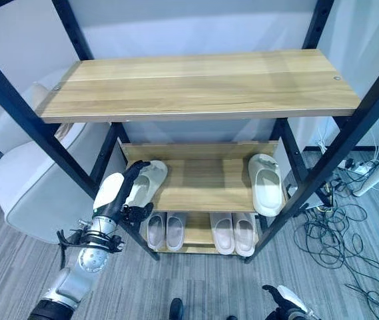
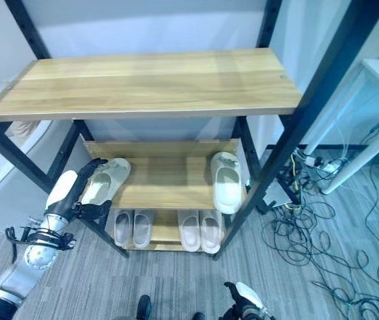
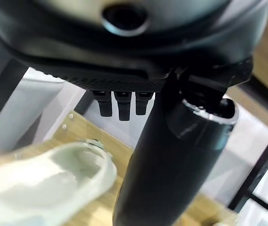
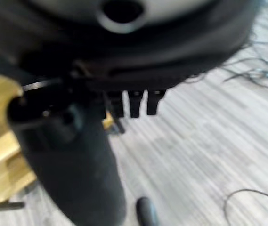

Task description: Arrange the slippers neatly on the shoe rack.

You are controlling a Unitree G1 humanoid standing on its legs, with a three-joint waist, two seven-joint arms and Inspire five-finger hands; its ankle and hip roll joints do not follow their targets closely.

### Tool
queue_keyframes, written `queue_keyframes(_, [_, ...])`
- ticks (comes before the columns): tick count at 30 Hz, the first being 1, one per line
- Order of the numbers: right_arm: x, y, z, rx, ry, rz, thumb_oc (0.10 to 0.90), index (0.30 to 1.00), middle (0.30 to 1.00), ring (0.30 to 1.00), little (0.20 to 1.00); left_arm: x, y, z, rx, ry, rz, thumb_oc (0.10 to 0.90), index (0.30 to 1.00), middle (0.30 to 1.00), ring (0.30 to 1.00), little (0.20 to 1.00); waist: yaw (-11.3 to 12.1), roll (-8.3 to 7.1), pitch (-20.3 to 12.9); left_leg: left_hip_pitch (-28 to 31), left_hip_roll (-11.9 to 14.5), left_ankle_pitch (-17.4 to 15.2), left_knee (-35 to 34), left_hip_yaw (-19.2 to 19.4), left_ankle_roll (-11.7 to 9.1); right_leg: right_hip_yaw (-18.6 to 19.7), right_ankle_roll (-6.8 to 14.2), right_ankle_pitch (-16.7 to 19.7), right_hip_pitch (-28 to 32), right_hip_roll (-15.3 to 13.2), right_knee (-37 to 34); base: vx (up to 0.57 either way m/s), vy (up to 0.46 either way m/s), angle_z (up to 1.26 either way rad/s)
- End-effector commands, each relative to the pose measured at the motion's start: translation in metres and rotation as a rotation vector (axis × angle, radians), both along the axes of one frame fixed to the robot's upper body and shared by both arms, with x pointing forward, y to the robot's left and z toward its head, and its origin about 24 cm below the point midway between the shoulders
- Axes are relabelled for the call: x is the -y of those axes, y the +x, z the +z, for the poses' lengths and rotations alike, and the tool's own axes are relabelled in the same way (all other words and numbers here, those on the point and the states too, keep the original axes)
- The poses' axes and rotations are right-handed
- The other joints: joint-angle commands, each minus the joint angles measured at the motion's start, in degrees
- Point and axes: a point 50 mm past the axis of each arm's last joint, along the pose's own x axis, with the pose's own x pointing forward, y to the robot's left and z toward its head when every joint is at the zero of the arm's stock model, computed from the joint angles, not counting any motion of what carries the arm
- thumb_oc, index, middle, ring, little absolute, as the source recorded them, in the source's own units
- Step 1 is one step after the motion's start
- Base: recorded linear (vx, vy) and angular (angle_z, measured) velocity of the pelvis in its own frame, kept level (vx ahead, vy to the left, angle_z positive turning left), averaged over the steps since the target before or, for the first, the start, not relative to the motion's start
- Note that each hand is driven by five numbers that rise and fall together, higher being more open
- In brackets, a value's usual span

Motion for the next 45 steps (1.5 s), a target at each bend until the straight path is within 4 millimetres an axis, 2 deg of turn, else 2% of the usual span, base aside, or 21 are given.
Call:
queue_keyframes(1, [-0.002,0.026,0.011,0.102,0.010,0.027,0.800,0.900,0.900,0.900,0.900,0.000,0.031,0.068,0.334,0.129,-0.003,0.800,0.900,0.900,0.900,0.900,-0.76,-1.60,-0.16,-2.15,-1.06,-4.34,0.10,1.42,-1.46,0.91,5.35,-4.52,-2.84,-3.77,0.36,-0.01,0.009,-0.10])
queue_keyframes(7, [-0.001,0.024,0.010,0.087,0.011,0.039,0.800,0.900,0.900,0.900,0.900,-0.022,0.038,0.079,0.348,0.292,0.067,0.800,0.900,0.900,0.900,0.900,-1.36,-2.14,-0.12,-4.46,-0.83,-4.01,0.10,2.30,-1.12,2.37,5.26,-3.61,-5.75,-3.76,0.36,0.00,0.008,-0.15])
queue_keyframes(17, [-0.001,0.033,0.014,0.107,0.014,0.047,0.800,0.900,0.900,0.900,0.900,-0.037,0.053,0.100,0.380,0.467,0.118,0.800,0.900,0.900,0.900,0.900,-2.42,-2.60,-0.12,-8.61,-0.97,-3.07,0.10,2.77,-1.10,2.77,5.20,-2.34,-10.40,-4.21,0.36,-0.01,0.004,-0.03])
queue_keyframes(22, [-0.003,0.039,0.016,0.128,0.021,0.058,0.800,0.900,0.900,0.900,0.900,-0.044,0.059,0.109,0.390,0.514,0.153,0.800,0.900,0.900,0.900,0.900,-2.75,-2.85,-0.25,-9.91,-0.90,-2.81,0.10,3.09,-0.99,3.27,5.23,-1.99,-11.86,-4.38,0.36,0.00,0.003,-0.02])
queue_keyframes(31, [-0.009,0.046,0.019,0.152,0.044,0.069,0.800,0.900,0.900,0.900,0.900,-0.050,0.064,0.117,0.408,0.497,0.204,0.800,0.900,0.900,0.900,0.900,-3.20,-3.34,-0.09,-10.42,-0.80,-2.92,0.10,3.56,-0.83,4.00,5.18,-1.70,-12.80,-4.38,0.36,0.00,0.001,0.00])
queue_keyframes(32, [-0.009,0.047,0.019,0.154,0.046,0.071,0.800,0.900,0.900,0.900,0.900,-0.050,0.065,0.119,0.409,0.499,0.200,0.709,0.764,0.764,0.764,0.764,-3.22,-3.36,-0.06,-10.49,-0.79,-2.89,0.10,3.61,-0.83,4.06,5.19,-1.68,-12.90,-4.37,0.36,0.00,0.000,0.00])
queue_keyframes(33, [-0.010,0.047,0.019,0.153,0.050,0.072,0.800,0.900,0.900,0.900,0.900,-0.049,0.065,0.120,0.408,0.501,0.196,0.435,0.352,0.352,0.352,0.352,-3.23,-3.41,-0.07,-10.54,-0.76,-2.89,0.10,3.61,-0.82,4.07,5.20,-1.66,-12.92,-4.37,0.36,0.00,0.000,0.00])
queue_keyframes(34, [-0.011,0.048,0.019,0.156,0.053,0.074,0.800,0.900,0.900,0.900,0.900,-0.047,0.066,0.120,0.402,0.501,0.185,0.400,0.300,0.300,0.300,0.300,-3.35,-3.42,-0.03,-10.51,-0.72,-2.97,0.10,3.75,-0.79,4.17,5.23,-1.66,-13.03,-4.36,0.36,0.00,0.000,0.00])
queue_keyframes(45, [-0.011,0.050,0.019,0.158,0.053,0.057,0.800,0.900,0.900,0.900,0.900,-0.032,0.069,0.116,0.406,0.390,0.138,0.400,0.300,0.300,0.300,0.300,-3.54,-3.17,0.39,-9.98,-0.73,-3.24,0.10,4.40,-0.62,4.64,5.22,-1.63,-12.94,-4.42,0.36,0.00,-0.001,-0.02])
